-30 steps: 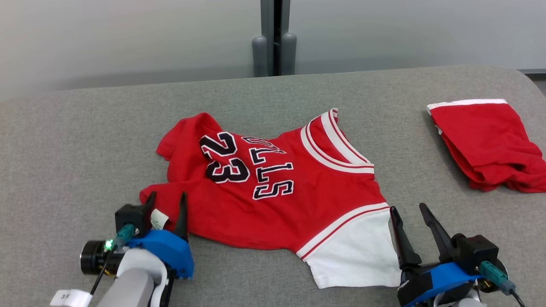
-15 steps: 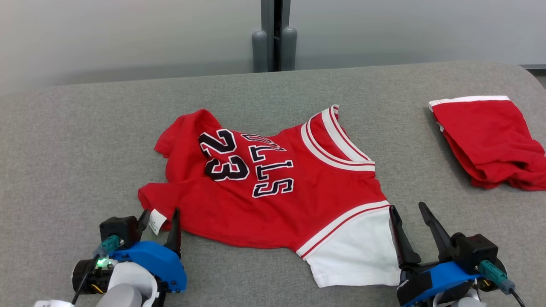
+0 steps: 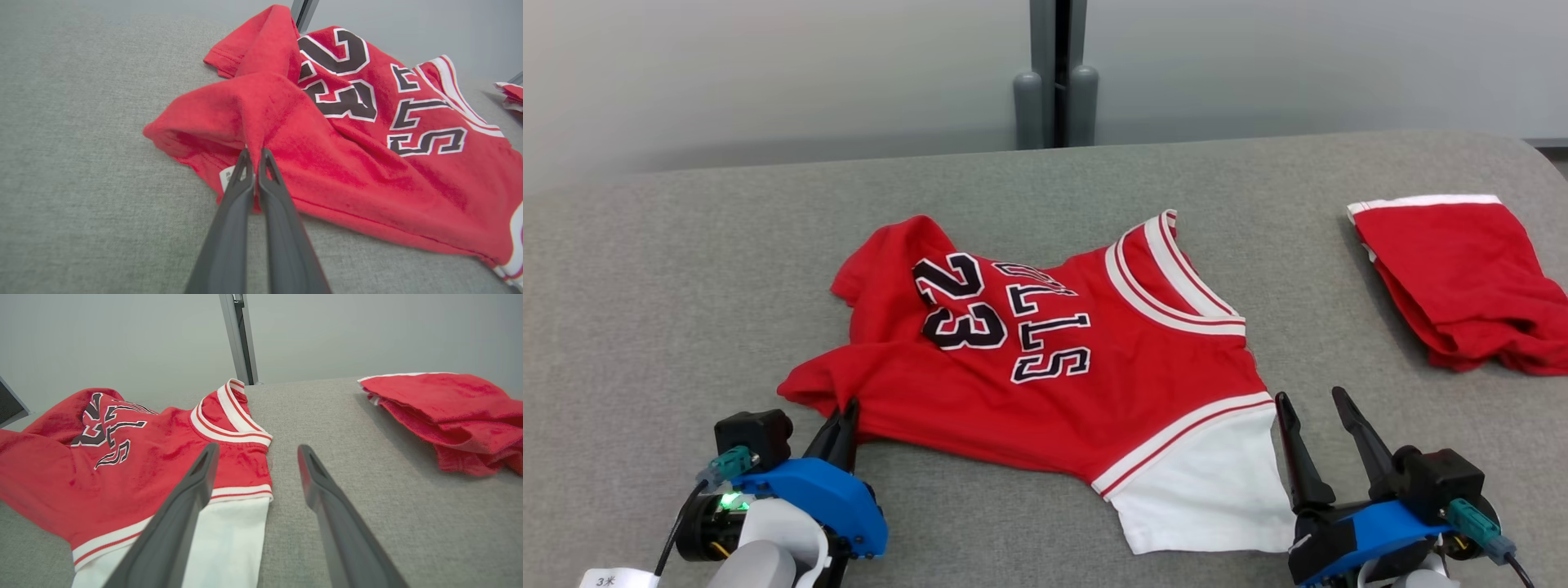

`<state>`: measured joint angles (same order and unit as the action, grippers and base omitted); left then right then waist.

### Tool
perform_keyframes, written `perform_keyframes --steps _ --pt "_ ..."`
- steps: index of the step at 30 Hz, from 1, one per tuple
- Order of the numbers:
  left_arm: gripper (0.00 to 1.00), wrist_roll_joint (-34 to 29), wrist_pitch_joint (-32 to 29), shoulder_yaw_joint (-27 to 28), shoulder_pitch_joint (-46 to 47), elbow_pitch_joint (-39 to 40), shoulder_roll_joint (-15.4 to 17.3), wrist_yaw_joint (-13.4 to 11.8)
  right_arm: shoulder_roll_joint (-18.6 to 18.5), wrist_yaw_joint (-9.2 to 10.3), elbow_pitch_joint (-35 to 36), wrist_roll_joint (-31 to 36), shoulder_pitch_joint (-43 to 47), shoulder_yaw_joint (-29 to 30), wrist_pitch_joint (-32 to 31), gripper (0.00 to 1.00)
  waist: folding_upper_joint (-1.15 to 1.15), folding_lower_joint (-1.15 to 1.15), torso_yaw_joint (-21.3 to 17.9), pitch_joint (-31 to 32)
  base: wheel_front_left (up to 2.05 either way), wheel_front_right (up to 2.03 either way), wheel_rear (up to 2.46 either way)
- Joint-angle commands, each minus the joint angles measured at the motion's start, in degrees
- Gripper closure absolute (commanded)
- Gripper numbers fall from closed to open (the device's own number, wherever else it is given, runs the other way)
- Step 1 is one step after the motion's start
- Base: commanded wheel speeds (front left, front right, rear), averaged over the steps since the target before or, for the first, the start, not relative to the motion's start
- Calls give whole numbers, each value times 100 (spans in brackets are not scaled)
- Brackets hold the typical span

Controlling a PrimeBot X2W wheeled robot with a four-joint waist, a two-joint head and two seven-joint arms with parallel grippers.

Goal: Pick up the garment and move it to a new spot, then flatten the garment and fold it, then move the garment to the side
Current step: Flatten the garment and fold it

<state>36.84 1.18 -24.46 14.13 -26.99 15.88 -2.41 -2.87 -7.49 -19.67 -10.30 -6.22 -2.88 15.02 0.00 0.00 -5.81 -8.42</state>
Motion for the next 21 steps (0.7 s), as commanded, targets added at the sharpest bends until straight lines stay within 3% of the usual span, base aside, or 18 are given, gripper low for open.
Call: perform_keyframes --steps 1,16,17,19,21 --pt "100 -20 55 9 -34 65 -21 1 -4 0 1 -14 65 23 21 0 0 0 43 30 0 0 0" --pt "100 65 -88 -293 -1196 664 -141 -382 -5 0 -43 -73 231 46 20 0 0 0 472 371 0 0 0" --pt "96 83 -84 -295 -1239 654 -165 -391 -5 0 -44 -75 242 45 20 0 0 0 481 384 0 0 0" --pt "75 91 -52 -314 -1275 612 -203 -405 -5 0 -55 -72 258 55 20 0 0 0 495 408 0 0 0" --pt "67 99 -19 -337 -1280 578 -263 -405 -5 0 -54 -77 263 63 20 0 0 0 500 432 0 0 0"
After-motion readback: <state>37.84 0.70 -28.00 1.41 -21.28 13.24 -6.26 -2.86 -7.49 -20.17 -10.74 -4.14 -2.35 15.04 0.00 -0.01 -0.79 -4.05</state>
